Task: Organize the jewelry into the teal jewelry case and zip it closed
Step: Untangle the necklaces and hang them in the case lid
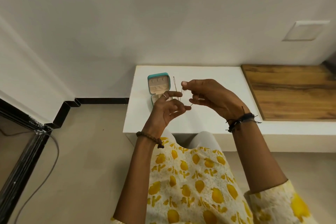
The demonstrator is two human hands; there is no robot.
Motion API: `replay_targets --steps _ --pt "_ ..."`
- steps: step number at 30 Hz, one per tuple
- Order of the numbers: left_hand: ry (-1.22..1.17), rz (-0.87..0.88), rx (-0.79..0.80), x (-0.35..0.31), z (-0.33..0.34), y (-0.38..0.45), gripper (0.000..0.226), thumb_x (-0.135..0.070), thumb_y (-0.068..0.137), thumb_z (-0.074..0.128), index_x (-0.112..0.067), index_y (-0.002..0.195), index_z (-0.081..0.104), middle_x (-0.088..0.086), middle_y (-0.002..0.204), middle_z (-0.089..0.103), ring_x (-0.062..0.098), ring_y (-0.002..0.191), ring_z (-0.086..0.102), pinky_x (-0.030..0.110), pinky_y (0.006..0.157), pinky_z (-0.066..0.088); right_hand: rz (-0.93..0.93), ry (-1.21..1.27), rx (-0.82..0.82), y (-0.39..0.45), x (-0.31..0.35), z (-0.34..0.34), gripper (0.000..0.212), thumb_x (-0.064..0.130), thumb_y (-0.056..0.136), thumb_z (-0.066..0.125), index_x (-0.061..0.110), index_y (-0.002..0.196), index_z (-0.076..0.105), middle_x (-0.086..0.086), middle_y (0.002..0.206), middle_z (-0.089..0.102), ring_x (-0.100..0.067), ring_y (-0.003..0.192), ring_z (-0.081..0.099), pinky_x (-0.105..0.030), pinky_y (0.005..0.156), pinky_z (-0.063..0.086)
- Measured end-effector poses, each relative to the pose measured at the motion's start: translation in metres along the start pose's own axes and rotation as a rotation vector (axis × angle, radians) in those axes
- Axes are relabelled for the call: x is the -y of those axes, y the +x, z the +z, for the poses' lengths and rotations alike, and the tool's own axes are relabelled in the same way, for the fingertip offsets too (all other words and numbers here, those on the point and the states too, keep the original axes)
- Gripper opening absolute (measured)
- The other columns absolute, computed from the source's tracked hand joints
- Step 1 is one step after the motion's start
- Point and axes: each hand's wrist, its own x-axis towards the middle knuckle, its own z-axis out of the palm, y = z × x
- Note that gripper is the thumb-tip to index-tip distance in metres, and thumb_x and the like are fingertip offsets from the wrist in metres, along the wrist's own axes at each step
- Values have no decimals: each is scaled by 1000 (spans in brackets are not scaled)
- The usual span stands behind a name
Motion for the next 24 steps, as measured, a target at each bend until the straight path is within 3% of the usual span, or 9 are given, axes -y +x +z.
replay_targets --steps 3,6,9,12,17,20,24 --pt "217 -7 18 -2 1 0 30 0 92 40 -29 92 49 -13 60 70 5 64 69 30 81 47 -12 -173 -5 1 6 3 18 28 85 63 11 84 68 -4 71 51 -10 61 46 -20 70 51" --pt "337 11 13 -4 2 1 24 -9 91 47 -33 93 47 -19 61 69 -1 65 68 29 80 48 2 -209 20 1 12 5 16 26 85 64 11 84 68 -1 63 49 -9 58 44 -18 67 49" --pt "185 -23 21 -6 -1 -3 23 -11 93 42 -31 95 54 -8 68 72 12 68 70 35 83 50 -23 -211 61 1 16 4 13 24 85 65 12 81 68 1 59 44 -6 49 40 -15 59 46" --pt "-40 -48 -53 -4 -7 -8 25 -19 95 39 -26 93 63 1 82 71 17 70 70 36 78 54 -33 -205 78 0 20 3 20 21 86 64 2 88 68 2 55 43 -5 44 39 -11 46 42" --pt "180 46 -205 -3 -8 -8 16 -20 90 52 -26 101 62 9 112 59 7 61 65 19 60 52 -28 -274 142 -2 25 3 29 19 89 60 -7 99 65 -1 56 46 -5 41 36 -10 41 34" --pt "139 143 -69 -11 -5 -11 23 -11 89 52 -28 98 63 0 103 62 6 53 57 18 55 48 -27 -301 163 -4 29 2 22 21 87 62 -1 92 67 0 58 44 -5 42 34 -11 41 33" --pt "143 147 102 -19 -3 -10 40 2 90 43 -27 117 49 -16 65 67 5 52 59 18 53 49 -30 -300 188 -9 36 -2 18 18 84 65 4 93 70 2 56 44 -4 40 32 -11 40 31"
